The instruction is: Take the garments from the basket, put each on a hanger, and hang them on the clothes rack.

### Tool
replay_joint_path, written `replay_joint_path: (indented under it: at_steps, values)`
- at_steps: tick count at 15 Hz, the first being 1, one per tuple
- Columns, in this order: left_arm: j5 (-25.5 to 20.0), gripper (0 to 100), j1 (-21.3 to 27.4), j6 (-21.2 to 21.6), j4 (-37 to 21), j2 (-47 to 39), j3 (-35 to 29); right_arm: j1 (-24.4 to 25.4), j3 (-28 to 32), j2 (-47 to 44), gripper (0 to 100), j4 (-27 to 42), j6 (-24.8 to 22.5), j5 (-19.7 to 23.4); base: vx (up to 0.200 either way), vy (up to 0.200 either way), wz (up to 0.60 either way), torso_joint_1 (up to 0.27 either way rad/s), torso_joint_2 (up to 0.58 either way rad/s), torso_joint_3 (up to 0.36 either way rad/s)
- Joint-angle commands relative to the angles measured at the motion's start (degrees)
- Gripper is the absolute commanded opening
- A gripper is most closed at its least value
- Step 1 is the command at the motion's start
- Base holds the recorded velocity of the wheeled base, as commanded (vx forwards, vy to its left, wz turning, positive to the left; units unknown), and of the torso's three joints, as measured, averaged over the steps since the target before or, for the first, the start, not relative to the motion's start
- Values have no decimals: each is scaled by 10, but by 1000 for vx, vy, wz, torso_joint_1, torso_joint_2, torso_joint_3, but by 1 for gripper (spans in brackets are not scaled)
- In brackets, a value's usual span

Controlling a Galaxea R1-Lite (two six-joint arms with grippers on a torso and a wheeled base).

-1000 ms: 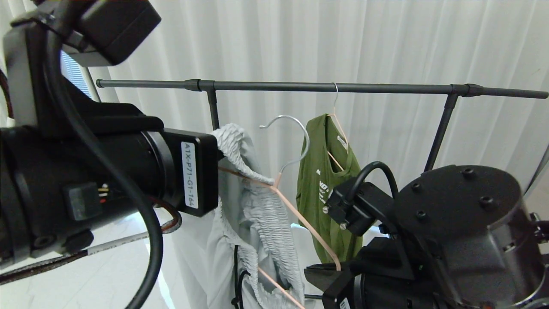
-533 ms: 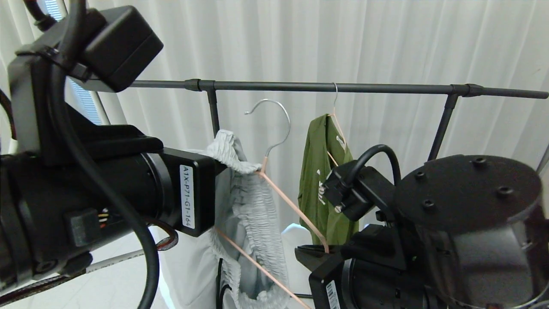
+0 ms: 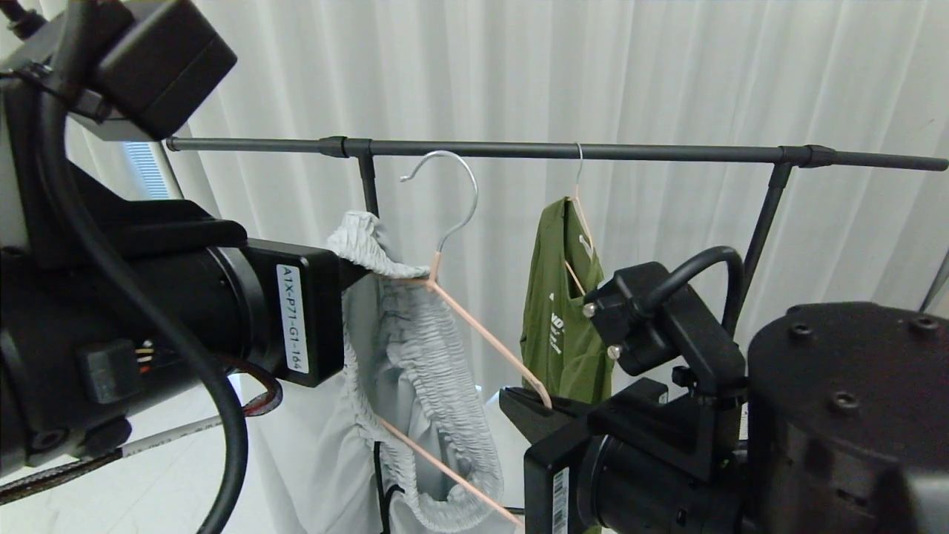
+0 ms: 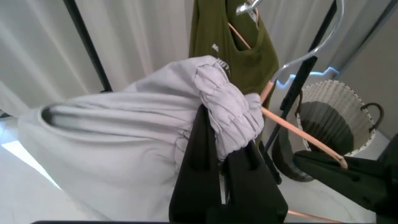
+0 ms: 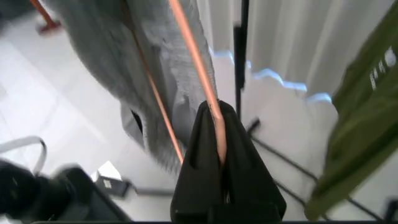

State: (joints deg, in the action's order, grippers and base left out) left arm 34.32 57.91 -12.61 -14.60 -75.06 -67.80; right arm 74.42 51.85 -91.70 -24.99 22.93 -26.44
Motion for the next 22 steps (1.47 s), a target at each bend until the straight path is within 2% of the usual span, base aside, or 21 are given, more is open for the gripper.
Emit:
replay_joint_path:
  at_steps: [1, 3, 7, 10, 18, 19, 22]
  values:
    - [0, 0, -2, -1, 0, 2, 1, 2, -28, 1, 0, -32, -13, -3, 0, 0, 0, 0, 0, 0]
    - [0, 0, -17, -1, 1, 4, 16, 2, -46, 10, 0, -63, -23, -5, 0, 0, 0, 0, 0, 0]
    - [1, 0, -17, 2, 41, 13, 50, 1, -50, 19, 0, -77, -24, -10, 0, 0, 0, 0, 0, 0]
    - [1, 0, -20, 1, 42, 26, 65, -2, -51, 22, 0, -96, -32, -11, 0, 0, 0, 0, 0, 0]
    - [0, 0, -21, 2, 42, 23, 64, -2, -51, 20, 0, -175, -82, -11, 0, 0, 0, 0, 0, 0]
    - [0, 100, -21, 2, 42, 23, 64, -2, -51, 19, 0, -181, -88, -11, 0, 0, 0, 0, 0, 0]
    - [0, 100, -20, 3, 42, 29, 71, -3, -54, 18, 0, -217, -115, -11, 0, 0, 0, 0, 0, 0]
